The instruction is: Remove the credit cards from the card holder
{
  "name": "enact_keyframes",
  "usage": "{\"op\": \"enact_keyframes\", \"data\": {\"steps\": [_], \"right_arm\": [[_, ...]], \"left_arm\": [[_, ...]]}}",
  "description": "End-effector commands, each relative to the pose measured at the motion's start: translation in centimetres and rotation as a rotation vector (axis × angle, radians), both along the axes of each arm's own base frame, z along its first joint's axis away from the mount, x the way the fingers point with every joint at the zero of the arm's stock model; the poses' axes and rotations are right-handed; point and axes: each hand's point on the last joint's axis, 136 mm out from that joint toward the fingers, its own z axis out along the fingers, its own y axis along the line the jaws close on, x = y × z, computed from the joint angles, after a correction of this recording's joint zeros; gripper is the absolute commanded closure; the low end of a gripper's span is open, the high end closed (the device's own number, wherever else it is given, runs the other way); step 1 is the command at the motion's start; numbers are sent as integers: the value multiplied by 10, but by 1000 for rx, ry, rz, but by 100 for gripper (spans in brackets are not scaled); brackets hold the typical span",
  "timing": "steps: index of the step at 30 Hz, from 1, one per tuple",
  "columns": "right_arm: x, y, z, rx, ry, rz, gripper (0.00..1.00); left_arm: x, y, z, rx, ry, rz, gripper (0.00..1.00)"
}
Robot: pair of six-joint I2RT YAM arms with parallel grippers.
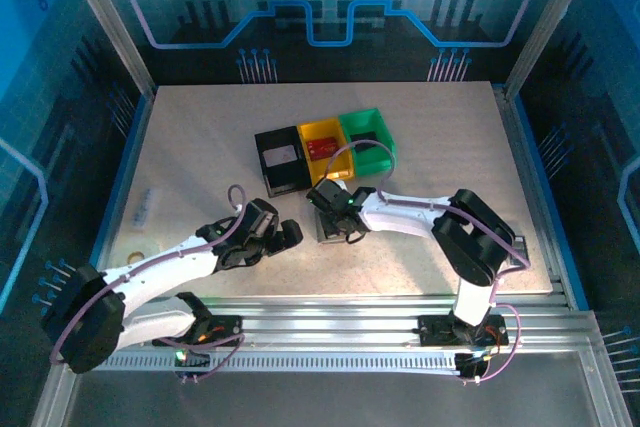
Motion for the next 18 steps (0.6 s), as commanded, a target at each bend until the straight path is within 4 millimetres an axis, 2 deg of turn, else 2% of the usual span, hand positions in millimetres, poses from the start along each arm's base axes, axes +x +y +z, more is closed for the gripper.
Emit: {"op": "enact_keyframes", "data": {"steps": [1, 13, 18], "right_arm": [[-15, -4, -2, 23, 65, 4, 99], [-34, 15, 9, 153, 124, 112, 100], [-41, 25, 13, 219, 141, 151, 100]], "left_arm": [[-2, -7, -1, -17, 13, -13, 1], [1, -12, 0, -31, 16, -9, 1], [3, -20, -4, -53, 38, -6, 1]]}}
